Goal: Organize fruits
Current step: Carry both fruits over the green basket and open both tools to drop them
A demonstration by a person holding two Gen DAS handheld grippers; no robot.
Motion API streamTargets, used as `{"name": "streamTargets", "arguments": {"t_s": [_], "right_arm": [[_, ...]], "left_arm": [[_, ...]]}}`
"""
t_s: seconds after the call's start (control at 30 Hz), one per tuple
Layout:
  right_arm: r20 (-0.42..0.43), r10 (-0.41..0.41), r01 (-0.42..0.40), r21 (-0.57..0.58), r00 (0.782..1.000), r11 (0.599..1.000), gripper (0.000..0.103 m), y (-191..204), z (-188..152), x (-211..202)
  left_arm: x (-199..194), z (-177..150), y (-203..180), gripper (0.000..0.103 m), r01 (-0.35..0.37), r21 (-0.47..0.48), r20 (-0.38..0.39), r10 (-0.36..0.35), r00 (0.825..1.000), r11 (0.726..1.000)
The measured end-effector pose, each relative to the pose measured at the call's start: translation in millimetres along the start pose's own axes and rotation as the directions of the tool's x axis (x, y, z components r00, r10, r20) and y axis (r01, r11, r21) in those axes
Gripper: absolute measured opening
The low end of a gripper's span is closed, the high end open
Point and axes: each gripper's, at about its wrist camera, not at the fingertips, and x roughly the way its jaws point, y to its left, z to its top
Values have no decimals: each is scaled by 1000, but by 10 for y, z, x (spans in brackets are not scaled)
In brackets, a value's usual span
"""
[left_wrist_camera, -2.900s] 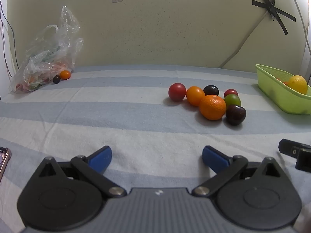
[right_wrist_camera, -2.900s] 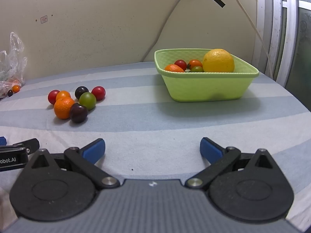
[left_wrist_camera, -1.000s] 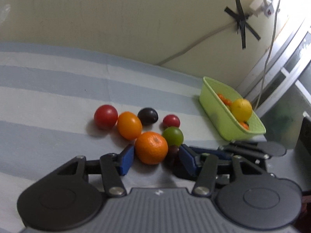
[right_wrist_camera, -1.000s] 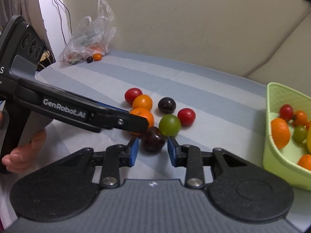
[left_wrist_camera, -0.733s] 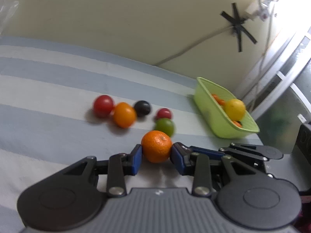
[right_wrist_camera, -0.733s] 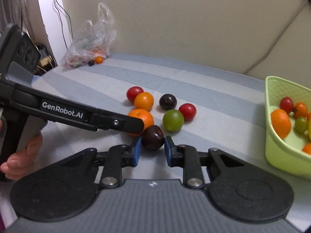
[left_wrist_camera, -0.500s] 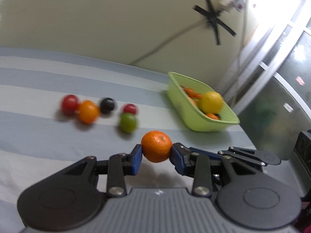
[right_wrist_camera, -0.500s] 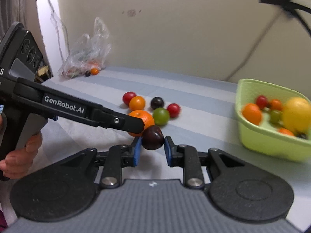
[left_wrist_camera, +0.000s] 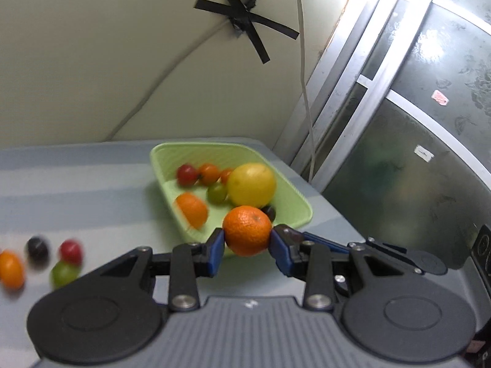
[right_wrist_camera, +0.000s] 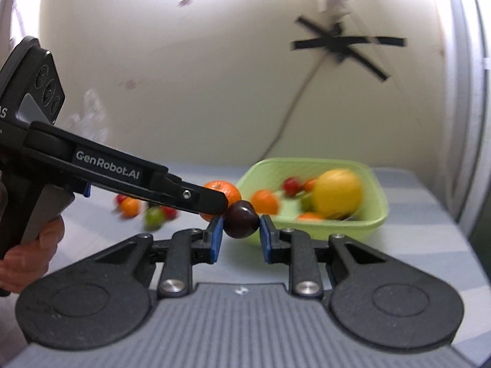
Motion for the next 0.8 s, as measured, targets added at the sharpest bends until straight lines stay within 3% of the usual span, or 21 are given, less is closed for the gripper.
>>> {"name": "streamTargets", "arguments": {"t_s": [0.23,0.33,0.4,0.6,0.8], "right_arm": [[10,-65,65,37,998,997,29,-388,18,237],[-6,-83,84,55,997,995,34,-454,-9,348],[-6,-86,86,71,996,994,41,-494,-38,363],[19,-92,90,86,996,992,41,-454,-7,239],[14,-90,88,97,996,991,41,-280,59,190]], "left_arm": [[485,125,-29,34,-48,4,-52,48,998,999],[545,103,-41,36,-92,31,-53,94,994,995],[539,99,-37,42,-109,43,-44,111,993,993],[281,95,10,44,-108,37,7,108,994,993],[-256,-100,312,44,-160,8,71,159,985,987]]}}
